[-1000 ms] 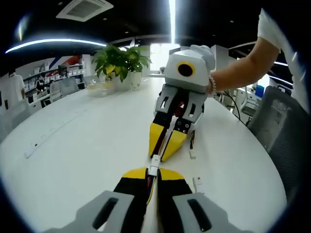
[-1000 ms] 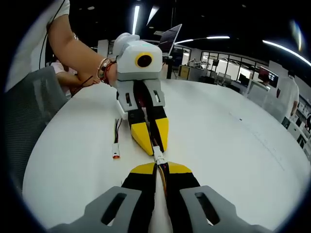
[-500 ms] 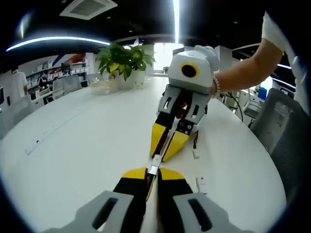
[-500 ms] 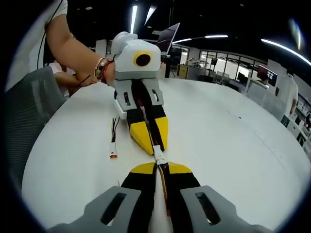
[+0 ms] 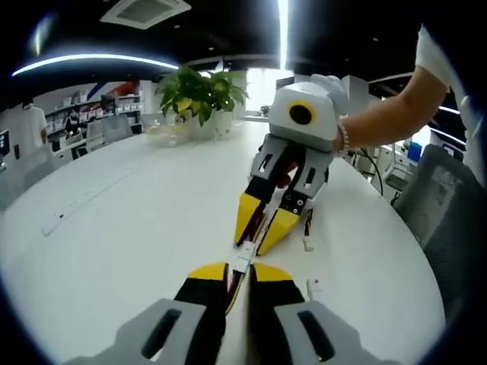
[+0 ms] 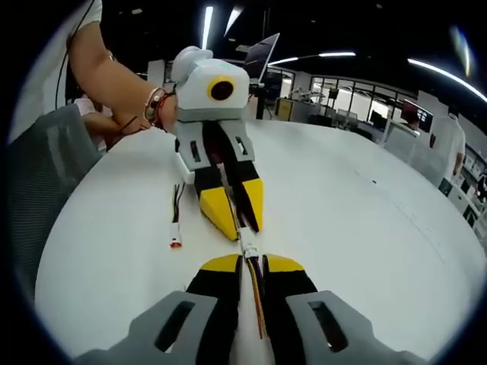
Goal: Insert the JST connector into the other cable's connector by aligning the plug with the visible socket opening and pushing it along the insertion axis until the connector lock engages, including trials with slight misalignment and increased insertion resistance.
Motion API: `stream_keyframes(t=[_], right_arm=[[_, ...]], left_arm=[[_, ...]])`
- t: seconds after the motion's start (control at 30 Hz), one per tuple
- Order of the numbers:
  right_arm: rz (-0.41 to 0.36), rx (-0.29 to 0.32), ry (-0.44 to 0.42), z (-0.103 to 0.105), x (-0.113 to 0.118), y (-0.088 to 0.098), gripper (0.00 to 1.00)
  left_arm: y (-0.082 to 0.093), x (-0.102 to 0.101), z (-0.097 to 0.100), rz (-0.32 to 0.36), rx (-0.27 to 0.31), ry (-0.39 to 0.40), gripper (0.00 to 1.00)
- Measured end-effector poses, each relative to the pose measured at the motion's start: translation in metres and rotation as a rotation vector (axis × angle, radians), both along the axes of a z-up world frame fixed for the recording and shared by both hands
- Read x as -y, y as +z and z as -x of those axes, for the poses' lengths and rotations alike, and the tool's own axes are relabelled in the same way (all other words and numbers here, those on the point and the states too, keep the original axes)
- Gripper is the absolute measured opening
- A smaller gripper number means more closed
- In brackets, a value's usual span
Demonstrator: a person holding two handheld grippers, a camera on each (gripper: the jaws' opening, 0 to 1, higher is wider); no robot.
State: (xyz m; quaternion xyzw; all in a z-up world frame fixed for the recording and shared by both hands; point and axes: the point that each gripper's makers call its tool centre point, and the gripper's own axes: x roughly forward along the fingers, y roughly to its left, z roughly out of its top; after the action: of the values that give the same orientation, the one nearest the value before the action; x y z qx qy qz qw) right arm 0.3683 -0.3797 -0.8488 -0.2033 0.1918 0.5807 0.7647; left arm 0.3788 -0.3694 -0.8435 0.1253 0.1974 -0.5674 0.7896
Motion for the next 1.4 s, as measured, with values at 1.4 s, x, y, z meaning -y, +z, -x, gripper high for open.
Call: stream_keyframes(t=[1.4], right_arm=[[-0.019,0.024,-0.097,0.021,0.026,0.045,0.22]], left_arm=[[0.061,-0.031,0.021,0.162,0.051,0.188,0.21]])
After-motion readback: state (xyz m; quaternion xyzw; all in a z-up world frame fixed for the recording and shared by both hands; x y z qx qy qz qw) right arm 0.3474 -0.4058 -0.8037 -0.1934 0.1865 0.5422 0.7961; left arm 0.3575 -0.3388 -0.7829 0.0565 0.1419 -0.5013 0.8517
